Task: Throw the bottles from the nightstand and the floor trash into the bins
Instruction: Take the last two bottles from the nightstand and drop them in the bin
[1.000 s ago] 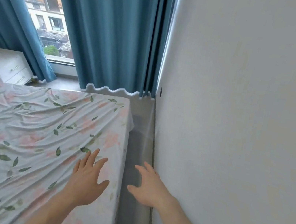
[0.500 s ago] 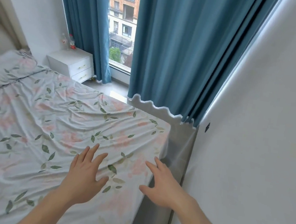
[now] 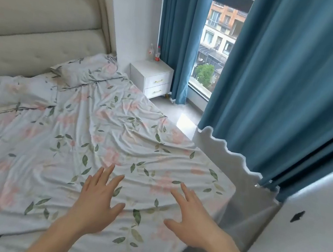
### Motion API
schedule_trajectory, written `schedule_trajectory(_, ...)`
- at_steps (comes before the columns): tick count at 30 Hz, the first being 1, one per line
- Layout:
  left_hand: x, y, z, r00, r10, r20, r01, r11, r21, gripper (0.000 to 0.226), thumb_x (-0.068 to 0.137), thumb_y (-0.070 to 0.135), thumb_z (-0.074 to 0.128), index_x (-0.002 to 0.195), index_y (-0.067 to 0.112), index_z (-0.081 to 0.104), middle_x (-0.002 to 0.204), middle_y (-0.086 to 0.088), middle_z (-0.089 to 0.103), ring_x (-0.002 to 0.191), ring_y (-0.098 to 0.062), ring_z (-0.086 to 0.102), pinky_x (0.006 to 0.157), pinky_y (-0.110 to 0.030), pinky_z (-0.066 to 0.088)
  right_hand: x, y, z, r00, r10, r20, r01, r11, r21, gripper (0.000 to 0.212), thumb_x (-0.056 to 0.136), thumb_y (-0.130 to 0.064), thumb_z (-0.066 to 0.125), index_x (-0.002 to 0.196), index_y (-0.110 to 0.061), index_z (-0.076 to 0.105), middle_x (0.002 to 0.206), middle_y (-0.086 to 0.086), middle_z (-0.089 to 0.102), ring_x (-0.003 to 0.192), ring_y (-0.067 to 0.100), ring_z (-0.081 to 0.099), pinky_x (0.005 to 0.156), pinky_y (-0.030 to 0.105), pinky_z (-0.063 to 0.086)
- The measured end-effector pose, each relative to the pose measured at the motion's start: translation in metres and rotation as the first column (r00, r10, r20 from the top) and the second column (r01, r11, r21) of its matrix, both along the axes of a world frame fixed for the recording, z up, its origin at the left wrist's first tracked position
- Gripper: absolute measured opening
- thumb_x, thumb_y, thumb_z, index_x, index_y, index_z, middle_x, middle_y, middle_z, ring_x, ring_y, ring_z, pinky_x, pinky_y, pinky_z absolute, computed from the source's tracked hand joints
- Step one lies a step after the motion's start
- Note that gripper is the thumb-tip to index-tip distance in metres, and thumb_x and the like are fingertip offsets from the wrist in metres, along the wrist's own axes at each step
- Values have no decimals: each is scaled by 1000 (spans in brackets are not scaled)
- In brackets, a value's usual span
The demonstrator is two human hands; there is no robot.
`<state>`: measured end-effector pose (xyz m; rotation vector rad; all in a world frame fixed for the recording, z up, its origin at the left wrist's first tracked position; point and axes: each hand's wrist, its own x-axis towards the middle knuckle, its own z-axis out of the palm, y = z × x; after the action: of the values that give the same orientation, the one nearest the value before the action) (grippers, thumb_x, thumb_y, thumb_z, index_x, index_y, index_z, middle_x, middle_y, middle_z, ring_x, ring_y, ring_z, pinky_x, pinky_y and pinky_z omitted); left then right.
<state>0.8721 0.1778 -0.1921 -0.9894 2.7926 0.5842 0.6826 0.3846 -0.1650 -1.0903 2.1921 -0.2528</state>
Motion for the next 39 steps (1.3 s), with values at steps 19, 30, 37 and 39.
schedule_trajectory(19,-225,21,-5,999,-30,-17,31,999,37,74,100,58,47,161,39,9,168,9,-22,155,-20,-21,127,-43,-8,-235,11,-20,999,36,-32,-37,999,-35,83,93,-56,59,159,-47,10,169,-18,-13,158,15,-7,127,42,16)
schedule_trajectory(30,-400,35,-22,993,118,-24,-117,991,72,71,99,57,48,159,41,13,168,10,-20,155,-18,-22,127,-43,-6,-430,4,-28,992,122,24,-122,992,-28,83,95,-53,58,162,-40,9,168,-16,-16,157,13,-11,128,35,9)
schedule_trajectory(37,-520,61,-3,973,219,-71,-214,974,80,71,98,58,51,158,41,17,169,12,-14,156,-16,-16,127,-40,-2,-560,9,-8,968,251,-29,-251,968,4,83,95,-53,56,162,-38,9,170,-11,-15,158,17,-10,128,41,10)
schedule_trajectory(39,-544,64,5,968,239,-77,-233,969,79,72,98,58,51,159,42,17,169,13,-13,156,-16,-16,128,-41,-2,-589,7,1,964,265,-36,-265,964,7,84,95,-54,57,162,-38,9,169,-13,-15,158,17,-10,128,42,11)
